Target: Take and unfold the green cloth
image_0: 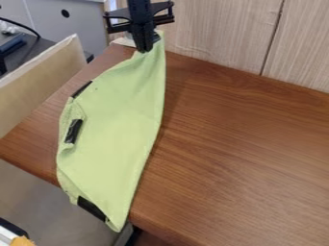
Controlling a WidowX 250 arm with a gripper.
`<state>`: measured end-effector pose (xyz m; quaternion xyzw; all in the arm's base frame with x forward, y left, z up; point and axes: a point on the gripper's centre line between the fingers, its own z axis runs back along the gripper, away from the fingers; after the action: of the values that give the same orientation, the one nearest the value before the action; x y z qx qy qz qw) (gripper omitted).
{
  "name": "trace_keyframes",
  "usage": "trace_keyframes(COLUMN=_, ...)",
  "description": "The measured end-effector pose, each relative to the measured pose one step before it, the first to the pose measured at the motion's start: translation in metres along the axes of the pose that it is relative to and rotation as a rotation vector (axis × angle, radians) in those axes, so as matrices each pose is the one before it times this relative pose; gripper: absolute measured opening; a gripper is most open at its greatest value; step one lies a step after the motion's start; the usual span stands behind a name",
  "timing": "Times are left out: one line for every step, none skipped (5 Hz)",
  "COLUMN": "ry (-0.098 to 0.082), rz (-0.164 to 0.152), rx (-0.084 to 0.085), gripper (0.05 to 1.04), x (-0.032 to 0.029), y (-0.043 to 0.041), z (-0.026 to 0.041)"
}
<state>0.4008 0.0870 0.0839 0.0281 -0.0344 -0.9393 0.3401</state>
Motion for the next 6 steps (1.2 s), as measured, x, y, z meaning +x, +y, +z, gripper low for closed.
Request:
trace_keyframes(ry=-0.0131, rz=0.0140, rx=-0.0337, gripper=0.056, x=-0.01121, y=0.00394, z=-0.02315)
trace_keyframes(ry=-0.0170, rz=-0.0031, rx=-0.0414, gripper=0.078, x=0.00083, y=0.00242, z=-0.01828)
trace_keyframes(ry=0.0003, rz=0.0154, rx=-0.0197, gripper=0.228, x=-0.00045, y=-0.00219, z=-0.00388)
trace_keyframes(ry=0.0014, rz=0.0015, rx=0.0008, gripper=0.484, x=0.00065, y=0.00114, z=-0.00071)
trace_keyframes(ry=-0.0106, rz=-0.0078, rx=-0.0061, gripper=0.801, x=0.00324, y=-0.00033, z=-0.00286)
trace_keyframes(ry=-0.0129, rz=-0.0001, rx=-0.0022, gripper=1.008, x=0.00229, y=-0.00122, z=-0.00180)
